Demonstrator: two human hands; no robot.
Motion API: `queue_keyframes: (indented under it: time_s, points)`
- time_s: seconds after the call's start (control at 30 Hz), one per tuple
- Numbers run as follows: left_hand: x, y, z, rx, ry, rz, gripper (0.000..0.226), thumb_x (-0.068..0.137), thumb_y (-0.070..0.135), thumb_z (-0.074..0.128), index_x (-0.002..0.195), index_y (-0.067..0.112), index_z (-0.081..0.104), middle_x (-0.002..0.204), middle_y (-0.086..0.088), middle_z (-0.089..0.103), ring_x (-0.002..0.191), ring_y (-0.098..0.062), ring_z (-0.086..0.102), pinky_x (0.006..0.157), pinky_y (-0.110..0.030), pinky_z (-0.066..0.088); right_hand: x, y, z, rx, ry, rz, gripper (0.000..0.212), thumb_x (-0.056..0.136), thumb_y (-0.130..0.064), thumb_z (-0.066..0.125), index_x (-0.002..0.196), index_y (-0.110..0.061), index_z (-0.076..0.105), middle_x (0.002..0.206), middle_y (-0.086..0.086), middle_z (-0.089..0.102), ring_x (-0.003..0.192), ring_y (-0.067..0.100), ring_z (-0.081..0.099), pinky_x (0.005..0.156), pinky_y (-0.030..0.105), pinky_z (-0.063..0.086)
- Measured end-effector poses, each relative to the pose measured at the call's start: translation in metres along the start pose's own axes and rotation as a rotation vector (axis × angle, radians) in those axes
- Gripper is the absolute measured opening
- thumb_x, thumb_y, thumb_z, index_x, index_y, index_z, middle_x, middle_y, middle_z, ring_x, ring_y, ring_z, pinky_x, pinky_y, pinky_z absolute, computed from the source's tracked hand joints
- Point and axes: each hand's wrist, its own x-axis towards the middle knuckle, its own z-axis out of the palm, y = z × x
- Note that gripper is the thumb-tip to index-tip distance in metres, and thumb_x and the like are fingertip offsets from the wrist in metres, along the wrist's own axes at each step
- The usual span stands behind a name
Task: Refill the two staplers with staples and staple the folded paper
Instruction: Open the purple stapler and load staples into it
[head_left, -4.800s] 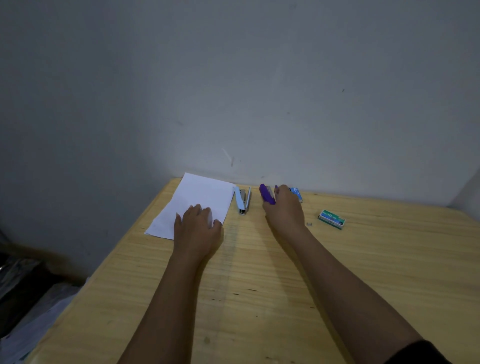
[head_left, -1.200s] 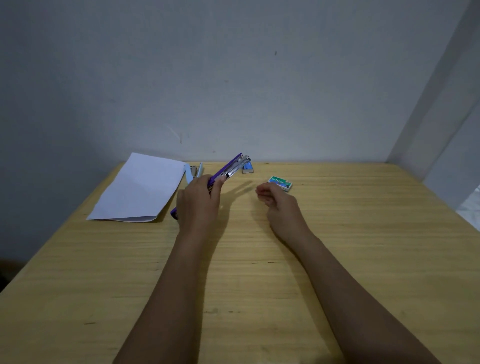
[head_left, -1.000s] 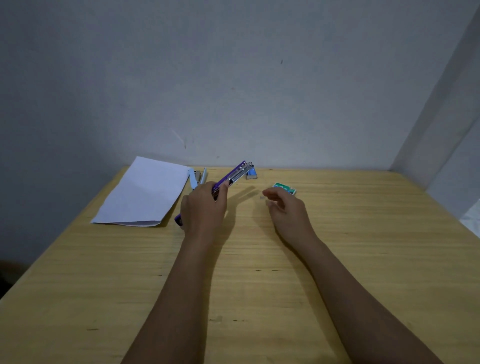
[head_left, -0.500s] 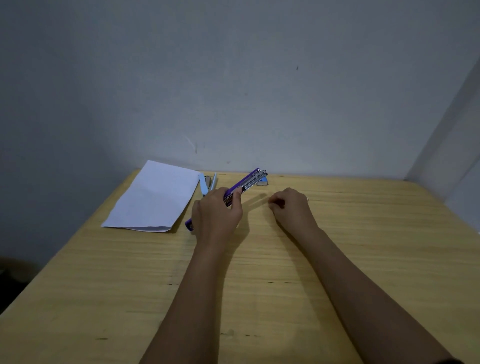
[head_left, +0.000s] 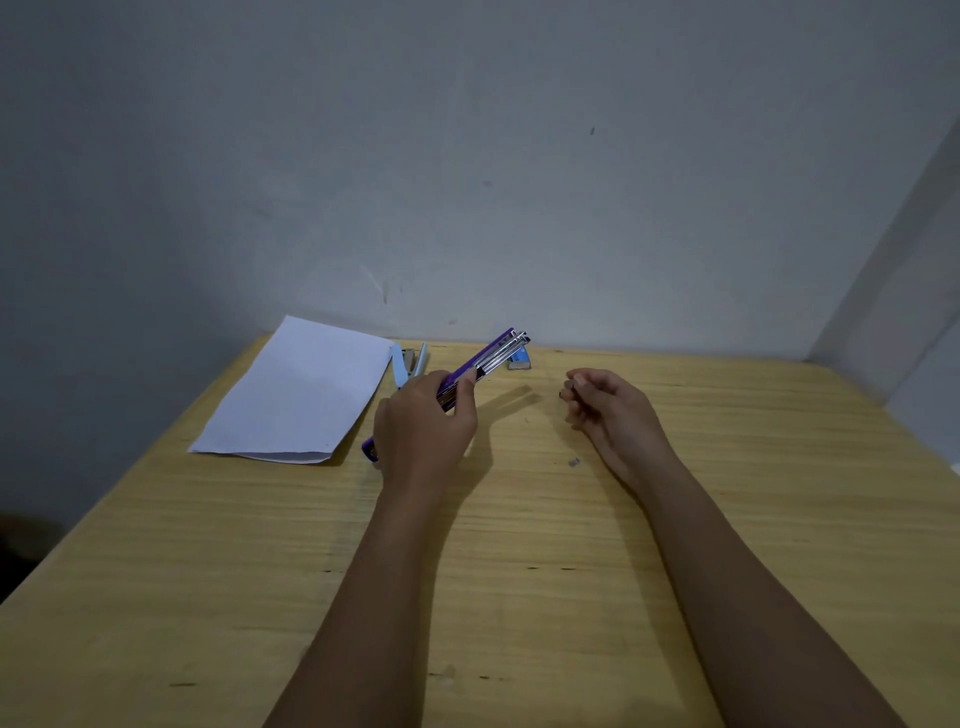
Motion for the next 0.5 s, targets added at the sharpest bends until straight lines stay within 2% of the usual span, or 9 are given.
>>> queue_keyframes:
  time_s: [0.07, 0.13, 0.2, 0.27, 0.4, 0.5]
  points:
    - [0.0, 0.0, -0.001, 0.004, 0.005, 0.009, 0.031, 0.092, 0.04, 0.051, 0.095, 0.016, 0.071, 0.071, 0.003, 0.064, 0.067, -0.015, 0.056, 0.062, -0.03, 0.045, 0.001, 0.001, -0.002, -0.138, 0.036, -0.056, 0.011, 0.09, -0.003, 0.053, 0.087, -0.009, 0.062, 0.077, 0.005, 0.062, 0.067, 0.01, 0.055, 0.059, 0.013, 0.048]
    - [0.0, 0.001, -0.002, 0.013, 0.008, 0.017, 0.031, 0.092, 0.039, 0.052, 0.096, 0.015, 0.071, 0.075, 0.0, 0.066, 0.069, -0.017, 0.058, 0.065, -0.034, 0.05, 0.002, 0.007, -0.001, -0.503, 0.082, -0.207, 0.01, 0.088, -0.005, 0.057, 0.084, -0.011, 0.064, 0.078, 0.0, 0.064, 0.069, 0.007, 0.056, 0.058, 0.008, 0.046]
    - [-0.001, 0.003, -0.002, 0.043, -0.008, 0.022, 0.032, 0.093, 0.039, 0.051, 0.096, 0.014, 0.07, 0.076, 0.0, 0.066, 0.07, -0.017, 0.057, 0.067, -0.034, 0.05, 0.003, 0.013, 0.002, -0.806, 0.045, -0.317, 0.009, 0.085, -0.006, 0.061, 0.082, -0.012, 0.067, 0.079, -0.003, 0.063, 0.07, 0.002, 0.055, 0.057, 0.003, 0.042]
    - [0.0, 0.003, -0.002, 0.103, -0.046, 0.024, 0.034, 0.093, 0.041, 0.048, 0.094, 0.013, 0.069, 0.073, 0.001, 0.062, 0.07, -0.018, 0.057, 0.068, -0.033, 0.047, 0.004, 0.018, 0.005, -0.993, -0.038, -0.373, 0.01, 0.083, -0.004, 0.063, 0.083, -0.011, 0.069, 0.08, -0.002, 0.062, 0.069, 0.0, 0.052, 0.06, 0.003, 0.038]
    - [0.0, 0.003, 0.001, 0.246, -0.163, 0.028, 0.04, 0.095, 0.044, 0.042, 0.103, 0.014, 0.067, 0.087, -0.004, 0.067, 0.076, -0.017, 0.054, 0.077, -0.034, 0.043, 0.004, 0.019, 0.005, -1.033, -0.057, -0.397, 0.012, 0.082, -0.004, 0.063, 0.087, -0.011, 0.071, 0.086, -0.002, 0.064, 0.071, 0.003, 0.054, 0.064, 0.007, 0.039]
    - [0.0, 0.002, 0.003, 0.321, -0.209, 0.016, 0.041, 0.096, 0.045, 0.041, 0.109, 0.014, 0.065, 0.096, -0.005, 0.068, 0.085, -0.019, 0.057, 0.081, -0.033, 0.041, 0.002, 0.012, 0.0, -0.969, 0.078, -0.431, 0.013, 0.082, -0.006, 0.061, 0.088, -0.013, 0.071, 0.092, 0.0, 0.064, 0.08, 0.009, 0.056, 0.07, 0.011, 0.045]
